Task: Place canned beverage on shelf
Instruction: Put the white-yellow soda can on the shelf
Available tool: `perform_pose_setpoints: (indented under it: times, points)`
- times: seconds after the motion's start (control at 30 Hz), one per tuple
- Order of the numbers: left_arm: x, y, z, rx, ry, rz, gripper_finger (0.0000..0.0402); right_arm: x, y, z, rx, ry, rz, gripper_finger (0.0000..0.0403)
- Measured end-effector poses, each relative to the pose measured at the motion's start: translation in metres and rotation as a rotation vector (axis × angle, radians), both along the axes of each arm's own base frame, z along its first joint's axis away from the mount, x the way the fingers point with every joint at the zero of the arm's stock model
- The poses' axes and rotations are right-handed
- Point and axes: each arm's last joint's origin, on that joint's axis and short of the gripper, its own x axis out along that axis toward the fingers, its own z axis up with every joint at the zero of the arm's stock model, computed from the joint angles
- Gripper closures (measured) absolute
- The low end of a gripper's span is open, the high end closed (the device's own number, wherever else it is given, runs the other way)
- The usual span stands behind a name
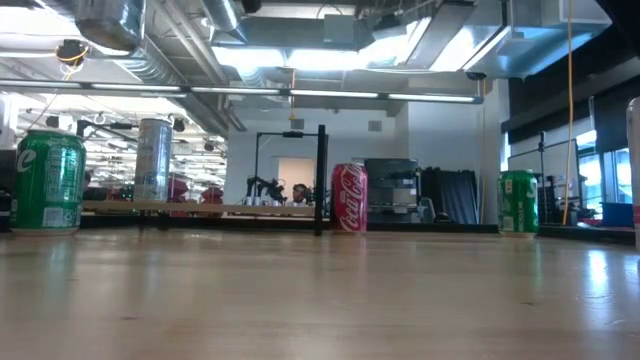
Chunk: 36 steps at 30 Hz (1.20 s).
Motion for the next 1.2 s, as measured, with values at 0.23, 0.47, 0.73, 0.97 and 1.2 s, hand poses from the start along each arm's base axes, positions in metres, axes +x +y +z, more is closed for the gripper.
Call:
perform_pose_setpoints:
  times: [0.23, 0.47, 0.73, 0.97, 1.2]
  points:
    - [-0.011, 0.006, -0.004, 0.013, 0.015, 0.048, 0.0183, -0.010, -0.003, 0.010, -0.009, 0.053, -0.022, 0.0082]
    - [-0.006, 0.005, -0.018, -0.023, 0.008, 0.104, 0.0183, -0.015, -0.008, 0.004, -0.065, 0.159, 0.026, 0.0082]
    - [0.015, -0.002, -0.051, -0.070, -0.010, 0.161, 0.0183, -0.032, -0.016, 0.010, -0.124, 0.279, 0.112, 0.0082]
    - [0.035, -0.010, -0.111, -0.093, 0.023, 0.180, 0.0183, -0.037, -0.009, -0.005, -0.148, 0.420, 0.117, 0.0082]
    - [0.040, -0.009, -0.164, -0.046, 0.075, 0.221, 0.0183, -0.037, 0.010, -0.013, -0.172, 0.455, 0.049, 0.0082]
